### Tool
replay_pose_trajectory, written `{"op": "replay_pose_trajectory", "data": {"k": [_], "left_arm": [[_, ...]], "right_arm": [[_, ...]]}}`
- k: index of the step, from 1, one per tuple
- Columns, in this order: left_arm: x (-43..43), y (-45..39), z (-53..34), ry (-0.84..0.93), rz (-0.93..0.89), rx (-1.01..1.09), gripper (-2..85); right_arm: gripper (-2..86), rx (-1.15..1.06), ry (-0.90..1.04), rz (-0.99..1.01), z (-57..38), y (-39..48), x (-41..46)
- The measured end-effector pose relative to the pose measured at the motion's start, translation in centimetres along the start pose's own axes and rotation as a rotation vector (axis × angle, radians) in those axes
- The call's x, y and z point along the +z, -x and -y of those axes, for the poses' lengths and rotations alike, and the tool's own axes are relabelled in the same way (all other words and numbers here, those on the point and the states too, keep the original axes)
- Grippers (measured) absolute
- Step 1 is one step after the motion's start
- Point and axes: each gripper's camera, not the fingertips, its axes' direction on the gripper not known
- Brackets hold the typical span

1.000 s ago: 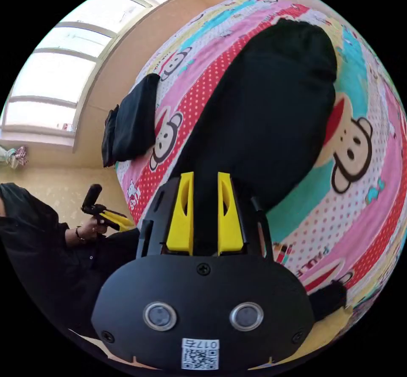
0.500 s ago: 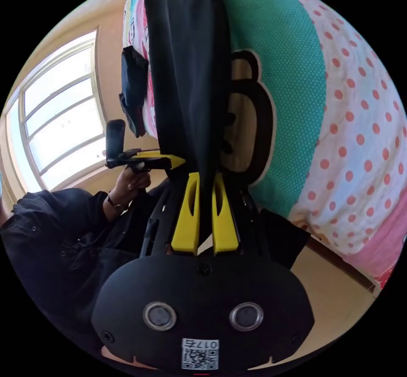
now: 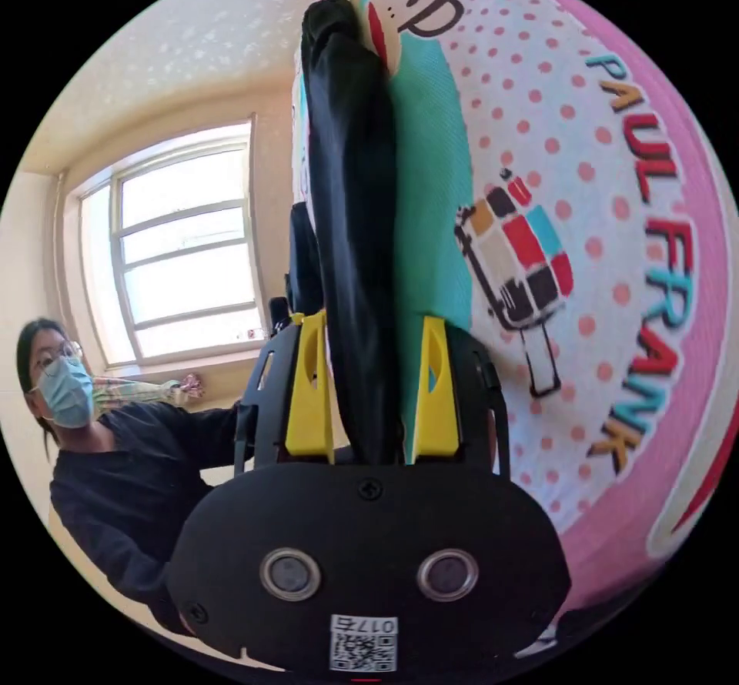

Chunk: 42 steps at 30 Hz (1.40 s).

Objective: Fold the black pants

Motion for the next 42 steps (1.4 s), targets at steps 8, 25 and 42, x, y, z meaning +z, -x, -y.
{"op": "replay_pose_trajectory", "data": {"k": [8,25,42], "left_arm": [[4.9,-0.3,-1.3,-0.066,0.032,0.013,12.7],[0.1,-20.6,-10.5,0.014,-0.376,0.436,5.2],[-11.2,-49.5,-25.3,-0.369,-0.351,0.826,5.1]], "right_arm": [[10.6,-0.068,-0.009,0.119,2.0,0.6,5.0],[2.9,-0.280,-0.143,0.381,-13.5,24.1,-0.8],[1.3,-0.807,0.082,0.317,-29.5,60.3,-6.7]]}}
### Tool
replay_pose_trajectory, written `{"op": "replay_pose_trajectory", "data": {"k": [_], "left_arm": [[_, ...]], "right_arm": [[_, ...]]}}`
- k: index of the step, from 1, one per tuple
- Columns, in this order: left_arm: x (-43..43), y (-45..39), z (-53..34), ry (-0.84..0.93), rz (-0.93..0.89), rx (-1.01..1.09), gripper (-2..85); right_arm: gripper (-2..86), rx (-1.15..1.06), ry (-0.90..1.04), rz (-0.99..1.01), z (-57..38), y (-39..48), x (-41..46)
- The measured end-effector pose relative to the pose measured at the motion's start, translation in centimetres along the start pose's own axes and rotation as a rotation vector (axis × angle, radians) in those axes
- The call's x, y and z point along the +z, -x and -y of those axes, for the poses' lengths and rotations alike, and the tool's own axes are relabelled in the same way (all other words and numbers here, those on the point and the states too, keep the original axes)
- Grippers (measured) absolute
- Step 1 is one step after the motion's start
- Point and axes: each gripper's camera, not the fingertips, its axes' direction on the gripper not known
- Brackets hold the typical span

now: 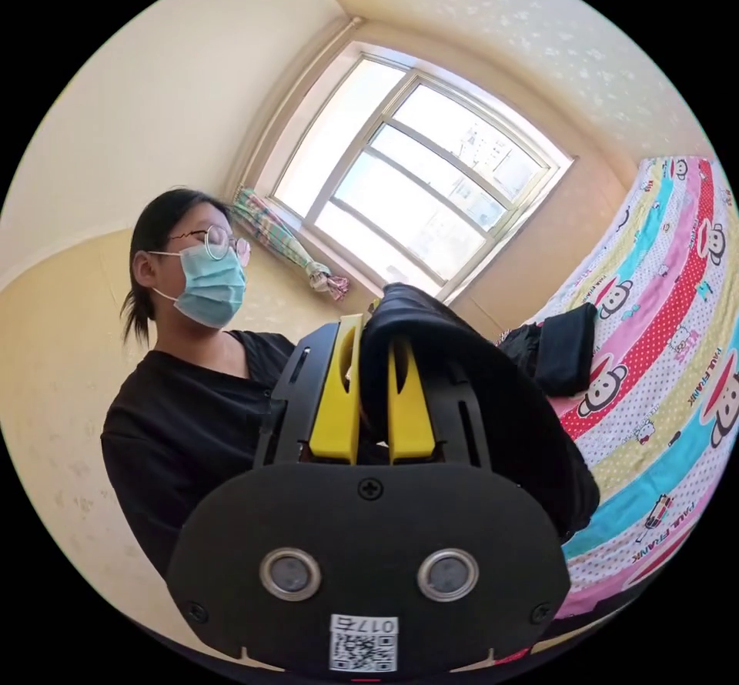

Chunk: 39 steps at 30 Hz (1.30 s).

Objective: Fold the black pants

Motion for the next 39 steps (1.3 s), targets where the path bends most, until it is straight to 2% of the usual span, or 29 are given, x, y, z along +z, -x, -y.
{"op": "replay_pose_trajectory", "data": {"k": [2,7,10,15,18,21,24,26,28,30,34,37,39], "left_arm": [[0.2,2.1,-0.3,-0.011,0.046,-0.069,5.1],[0.8,14.7,-2.4,0.009,0.225,-0.369,5.0],[1.3,21.2,-2.8,0.075,0.310,-0.446,5.0],[2.3,27.9,-5.8,0.199,0.448,-0.500,5.0],[2.0,30.7,-11.4,0.214,0.418,-0.567,5.0],[1.6,32.6,-18.8,0.223,0.346,-0.680,5.1],[2.0,33.6,-26.4,0.367,0.400,-0.838,5.3],[2.2,34.1,-30.6,0.480,0.452,-0.938,6.7],[1.1,35.4,-34.9,0.562,0.431,-1.106,13.3],[-0.9,35.8,-35.8,0.488,0.391,-1.164,16.2],[-5.9,38.4,-32.7,0.325,0.425,-1.122,18.6],[-7.7,42.7,-30.0,0.321,0.474,-1.063,20.4],[-8.0,46.0,-29.4,0.351,0.483,-1.067,21.3]], "right_arm": [[1.0,0.078,-0.030,-0.014,0.7,-2.8,-0.2],[0.6,0.287,-0.089,-0.110,1.3,-14.2,-0.4],[0.4,0.402,-0.131,-0.129,1.6,-21.3,-0.7],[0.3,0.476,-0.074,-0.360,0.6,-26.2,1.1],[0.5,0.516,-0.034,-0.428,-3.5,-28.2,2.4],[1.1,0.594,-0.053,-0.363,-10.3,-30.7,2.4],[2.8,0.790,-0.032,-0.355,-18.4,-33.4,3.3],[6.0,0.925,0.055,-0.366,-23.8,-34.8,5.0],[9.3,1.020,0.119,-0.379,-26.6,-35.4,5.7],[12.4,1.078,0.143,-0.399,-27.7,-35.5,5.3],[16.0,1.060,0.021,-0.504,-25.9,-34.7,1.9],[17.7,1.006,0.009,-0.615,-23.3,-35.8,0.5],[18.8,0.984,0.002,-0.605,-22.4,-37.3,0.3]]}}
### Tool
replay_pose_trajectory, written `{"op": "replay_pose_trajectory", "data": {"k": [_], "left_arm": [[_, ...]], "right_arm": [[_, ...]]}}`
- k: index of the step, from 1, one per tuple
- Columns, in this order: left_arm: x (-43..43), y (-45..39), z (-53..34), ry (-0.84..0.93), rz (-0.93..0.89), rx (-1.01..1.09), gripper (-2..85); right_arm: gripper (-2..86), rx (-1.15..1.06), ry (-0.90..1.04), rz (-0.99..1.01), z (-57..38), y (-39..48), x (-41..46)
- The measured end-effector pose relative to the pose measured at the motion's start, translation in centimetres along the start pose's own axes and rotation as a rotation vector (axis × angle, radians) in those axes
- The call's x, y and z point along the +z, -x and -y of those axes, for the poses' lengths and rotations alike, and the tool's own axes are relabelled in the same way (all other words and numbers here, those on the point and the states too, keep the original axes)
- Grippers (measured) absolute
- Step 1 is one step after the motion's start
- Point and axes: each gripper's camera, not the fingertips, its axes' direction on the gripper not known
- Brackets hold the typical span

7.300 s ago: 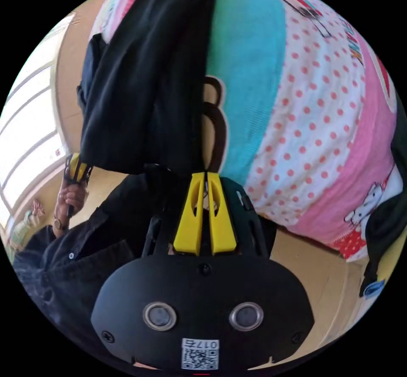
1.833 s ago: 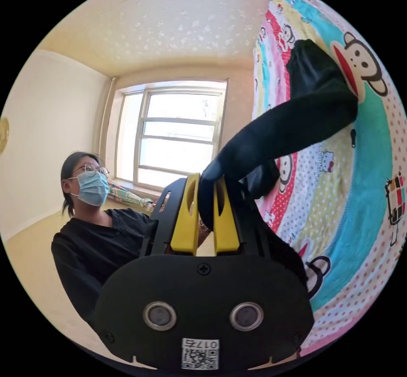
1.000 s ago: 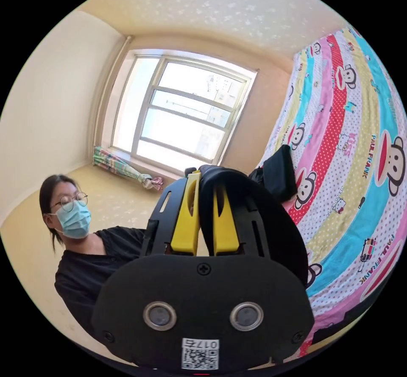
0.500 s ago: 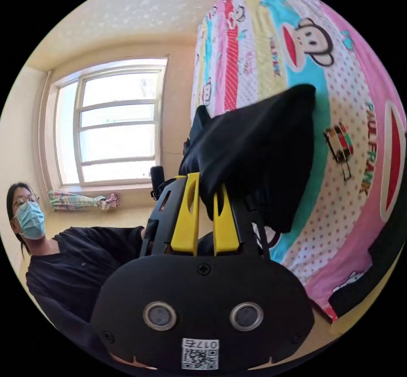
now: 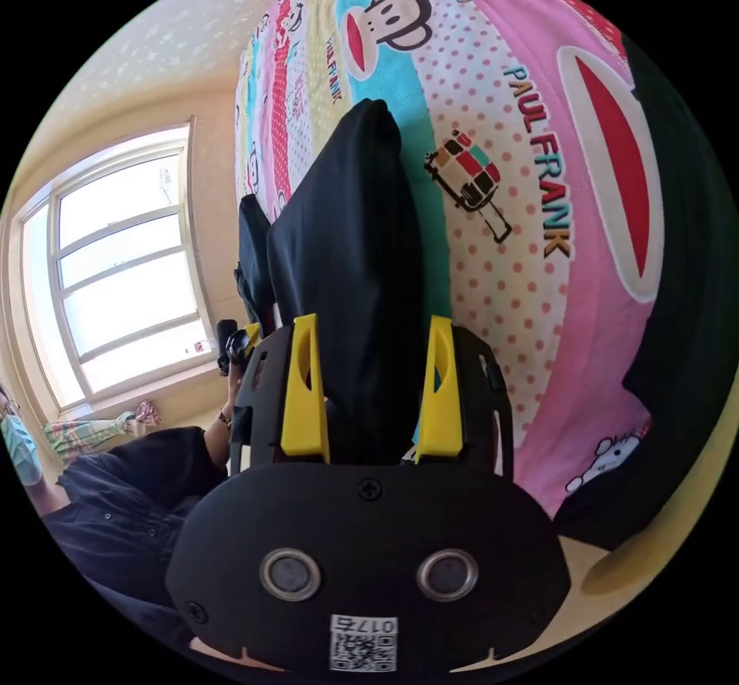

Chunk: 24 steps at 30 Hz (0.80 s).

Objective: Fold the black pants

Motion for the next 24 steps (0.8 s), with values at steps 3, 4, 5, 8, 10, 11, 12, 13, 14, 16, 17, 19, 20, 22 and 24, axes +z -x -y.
{"op": "replay_pose_trajectory", "data": {"k": [3,4,5,8,10,11,12,13,14,16,17,19,20,22,24], "left_arm": [[1.6,2.2,4.1,0.088,0.008,-0.018,21.7],[2.6,3.0,5.0,0.128,-0.015,-0.018,21.6],[2.9,3.3,5.2,0.140,-0.027,-0.019,21.3],[3.2,4.1,5.2,0.159,-0.044,-0.037,19.7],[4.1,3.6,4.4,0.241,-0.009,-0.024,19.7],[3.9,3.2,4.1,0.233,0.023,-0.012,19.6],[3.5,2.5,3.6,0.241,0.089,-0.008,19.2],[3.3,1.8,3.2,0.271,0.134,-0.009,18.5],[3.2,1.5,3.0,0.292,0.146,-0.003,17.9],[2.5,0.3,1.6,0.388,0.136,0.027,15.3],[2.2,0.1,1.2,0.414,0.119,0.032,14.6],[0.3,-1.7,-0.6,0.469,0.042,0.067,13.1],[-0.3,-2.3,-1.1,0.471,0.021,0.074,12.8],[-2.5,-5.5,-2.7,0.465,-0.053,0.111,12.4],[-3.6,-8.8,-3.5,0.462,-0.073,0.159,12.4]], "right_arm": [[21.0,0.021,0.034,0.058,2.1,-1.3,2.3],[21.6,0.044,0.077,0.091,2.4,-2.2,4.1],[21.9,0.056,0.095,0.119,2.1,-2.9,5.4],[19.7,0.062,0.002,0.156,-0.2,-3.6,5.1],[18.2,0.088,0.025,0.246,-1.5,-4.2,5.6],[17.1,0.095,0.051,0.289,-2.4,-4.4,5.8],[16.5,0.095,0.064,0.300,-2.9,-4.4,5.8],[15.4,0.078,0.091,0.298,-3.9,-3.9,5.7],[14.4,0.043,0.119,0.284,-5.0,-3.1,5.5],[13.3,-0.017,0.166,0.269,-6.9,-1.7,4.7],[12.7,-0.057,0.201,0.280,-8.2,-0.9,4.0],[12.0,-0.103,0.232,0.327,-10.4,0.3,2.4],[11.7,-0.124,0.227,0.370,-11.9,1.1,1.1],[11.5,-0.146,0.201,0.431,-14.0,2.4,-1.2],[11.4,-0.172,0.171,0.468,-16.0,3.8,-3.8]]}}
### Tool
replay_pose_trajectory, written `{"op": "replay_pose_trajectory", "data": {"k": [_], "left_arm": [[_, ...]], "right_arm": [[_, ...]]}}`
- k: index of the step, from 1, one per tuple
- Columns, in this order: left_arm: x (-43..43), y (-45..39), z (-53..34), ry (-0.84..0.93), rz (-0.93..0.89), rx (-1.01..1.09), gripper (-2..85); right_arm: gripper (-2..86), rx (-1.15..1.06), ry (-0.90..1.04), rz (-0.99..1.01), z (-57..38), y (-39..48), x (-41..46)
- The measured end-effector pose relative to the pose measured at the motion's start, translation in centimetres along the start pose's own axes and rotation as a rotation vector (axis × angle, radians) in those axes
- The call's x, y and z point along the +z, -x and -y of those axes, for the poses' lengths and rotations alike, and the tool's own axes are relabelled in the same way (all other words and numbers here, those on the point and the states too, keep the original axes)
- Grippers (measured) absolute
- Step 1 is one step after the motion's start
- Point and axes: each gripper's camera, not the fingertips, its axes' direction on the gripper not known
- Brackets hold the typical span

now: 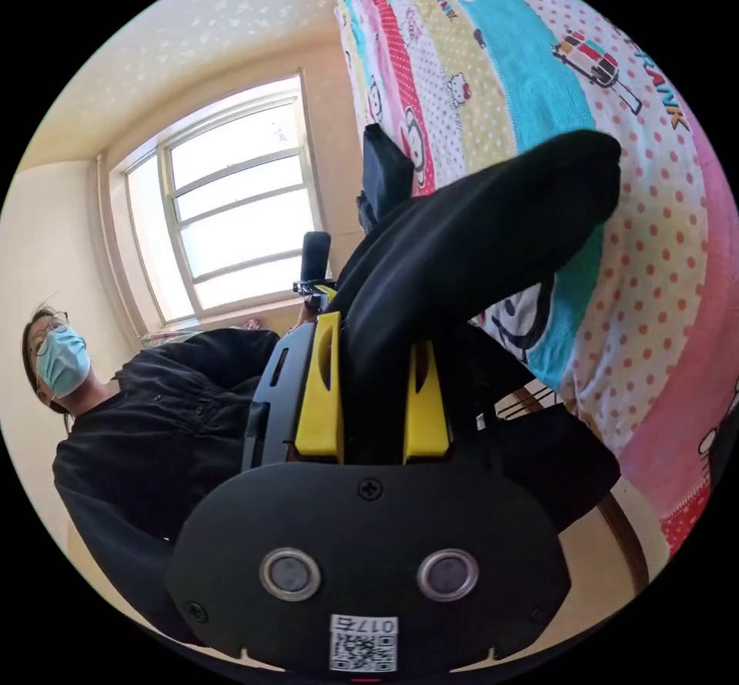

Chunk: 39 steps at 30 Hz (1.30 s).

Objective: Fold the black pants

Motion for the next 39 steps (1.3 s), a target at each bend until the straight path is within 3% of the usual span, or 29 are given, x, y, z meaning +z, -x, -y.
{"op": "replay_pose_trajectory", "data": {"k": [8,10,12,14,16,19,21,23,25,27,30,32,34,39], "left_arm": [[2.9,-19.5,4.5,-0.024,0.071,0.385,12.4],[6.0,-25.0,8.2,-0.004,0.088,0.525,12.4],[9.3,-27.3,11.9,0.035,0.093,0.533,12.4],[13.7,-28.4,15.9,0.089,0.122,0.510,12.6],[21.6,-27.0,21.3,0.170,0.264,0.450,12.6],[31.4,-19.4,26.2,0.395,0.521,0.074,12.4],[34.7,-15.9,26.1,0.518,0.520,-0.007,11.1],[36.1,-12.9,24.6,0.583,0.429,-0.084,10.4],[34.5,-10.0,21.3,0.529,0.352,-0.085,9.1],[31.9,-7.5,17.9,0.500,0.429,-0.098,1.6],[24.5,-1.2,11.0,0.506,0.644,-0.327,0.7],[17.8,2.0,6.2,0.446,0.678,-0.546,-0.3],[8.3,3.7,-0.5,0.236,0.578,-0.816,-0.7],[-3.5,1.0,-11.0,-0.308,0.261,-0.951,-0.8]], "right_arm": [[11.5,-0.346,-0.245,-0.221,-8.6,16.9,-12.9],[11.5,-0.388,-0.319,-0.299,-10.6,19.4,-16.4],[11.6,-0.346,-0.374,-0.384,-11.9,20.1,-19.6],[12.2,-0.188,-0.428,-0.548,-12.6,18.5,-23.1],[12.9,-0.032,-0.442,-0.719,-12.2,15.0,-24.8],[14.4,0.412,-0.349,-0.973,-9.5,2.8,-25.9],[15.1,0.541,-0.269,-0.963,-8.3,-3.5,-25.1],[16.0,0.616,-0.219,-0.766,-7.7,-7.3,-25.3],[16.4,0.582,-0.147,-0.776,-6.6,-7.9,-24.4],[16.4,0.545,-0.146,-0.792,-6.1,-8.1,-23.6],[16.1,0.482,-0.139,-0.778,-6.1,-9.1,-22.5],[15.9,0.444,-0.143,-0.775,-6.1,-10.0,-21.3],[15.6,0.448,-0.157,-0.792,-6.0,-10.4,-20.1],[14.2,0.525,-0.180,-0.947,-4.0,-10.7,-15.3]]}}
